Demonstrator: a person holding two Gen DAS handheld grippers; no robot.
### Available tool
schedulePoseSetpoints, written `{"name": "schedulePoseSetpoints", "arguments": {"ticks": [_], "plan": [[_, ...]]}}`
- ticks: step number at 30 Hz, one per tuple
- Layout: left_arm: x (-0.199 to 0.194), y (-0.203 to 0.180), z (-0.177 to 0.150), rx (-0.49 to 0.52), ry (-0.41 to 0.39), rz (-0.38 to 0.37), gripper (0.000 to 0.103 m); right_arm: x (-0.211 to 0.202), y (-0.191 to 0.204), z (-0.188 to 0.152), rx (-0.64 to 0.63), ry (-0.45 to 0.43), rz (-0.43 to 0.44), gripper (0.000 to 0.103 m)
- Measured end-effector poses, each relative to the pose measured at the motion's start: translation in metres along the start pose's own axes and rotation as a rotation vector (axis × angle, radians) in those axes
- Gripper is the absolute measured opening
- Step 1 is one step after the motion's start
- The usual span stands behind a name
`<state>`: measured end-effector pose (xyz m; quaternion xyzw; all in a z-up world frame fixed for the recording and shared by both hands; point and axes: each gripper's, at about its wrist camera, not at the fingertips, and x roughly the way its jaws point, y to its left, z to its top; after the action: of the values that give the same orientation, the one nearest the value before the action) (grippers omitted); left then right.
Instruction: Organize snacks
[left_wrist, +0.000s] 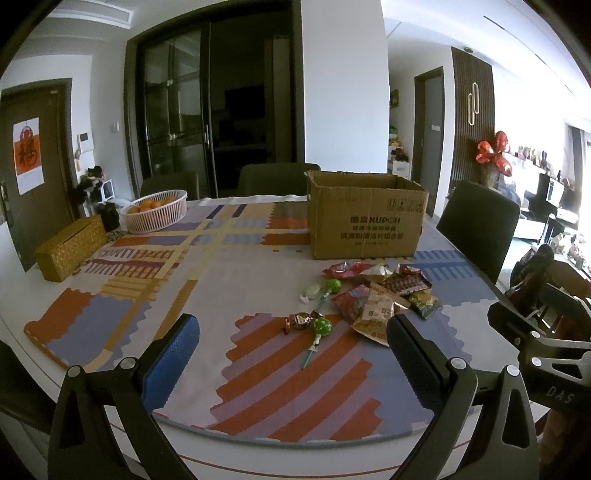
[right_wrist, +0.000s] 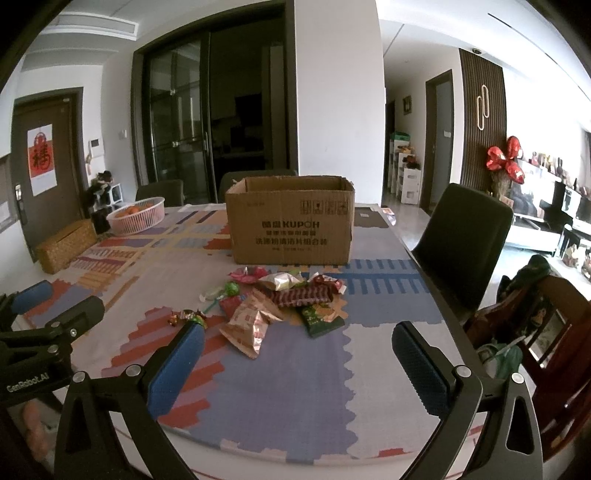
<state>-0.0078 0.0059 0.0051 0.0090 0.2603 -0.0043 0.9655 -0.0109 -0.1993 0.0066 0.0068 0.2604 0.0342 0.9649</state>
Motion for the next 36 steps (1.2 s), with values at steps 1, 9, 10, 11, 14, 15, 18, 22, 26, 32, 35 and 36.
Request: {"name": "schedulePoseSetpoints", "arguments": {"ticks": [1, 9, 10, 11, 14, 15, 18, 22, 26, 32, 35, 36], "plan": [[0.0001, 0.0000, 0.0003, 0.000, 0.001, -0.001, 0.103, 0.0001, 0.0000, -0.0001, 0.000, -0.001, 0.000, 0.102], [-0.0001, -0.0001, -0.0002, -0.001, 0.001, 0.000, 0.103, -0.0004, 0.0002, -0.0001, -0.001, -0.003, -0.001, 0.102], [0.0000, -0.0002, -0.0001, -0.001, 0.002, -0.001, 0.103, -0.0005, 0.0001, 0.0001, 0.000, -0.003, -0.001, 0.102], [-0.0002, -0.0003, -0.0007, -0.001, 0.001, -0.001, 0.103, -0.0005, 0.0001, 0.0001, 0.000, -0.003, 0.000, 0.102], [-0.0001, -0.0007, -0.0010, 0.000, 0.001, -0.001, 0.103, -0.0006, 0.0003, -0.0001, -0.001, -0.004, -0.001, 0.102], [-0.0002, -0.0013, -0.0002, 0.001, 0.002, -0.001, 0.103, -0.0007, 0.0003, -0.0002, -0.001, -0.004, -0.001, 0.102], [-0.0004, -0.0023, 0.0005, 0.002, 0.002, -0.001, 0.103, -0.0009, 0.0005, 0.0007, -0.002, -0.005, -0.002, 0.102], [-0.0001, -0.0024, 0.0011, 0.002, 0.002, -0.003, 0.103, -0.0012, 0.0005, 0.0006, -0.002, -0.006, -0.002, 0.102], [-0.0004, -0.0023, 0.0002, 0.002, 0.002, -0.001, 0.103, -0.0014, 0.0005, 0.0017, -0.002, -0.007, -0.002, 0.102], [-0.0004, -0.0024, -0.0003, 0.001, 0.001, -0.001, 0.103, -0.0017, 0.0009, 0.0020, -0.003, -0.007, -0.004, 0.102], [-0.0004, -0.0025, -0.0005, 0.001, 0.002, -0.001, 0.103, -0.0015, 0.0011, 0.0010, -0.003, -0.007, -0.004, 0.102], [-0.0004, -0.0025, -0.0006, 0.001, 0.001, -0.001, 0.103, -0.0014, 0.0011, 0.0017, -0.003, -0.006, -0.004, 0.102]]}}
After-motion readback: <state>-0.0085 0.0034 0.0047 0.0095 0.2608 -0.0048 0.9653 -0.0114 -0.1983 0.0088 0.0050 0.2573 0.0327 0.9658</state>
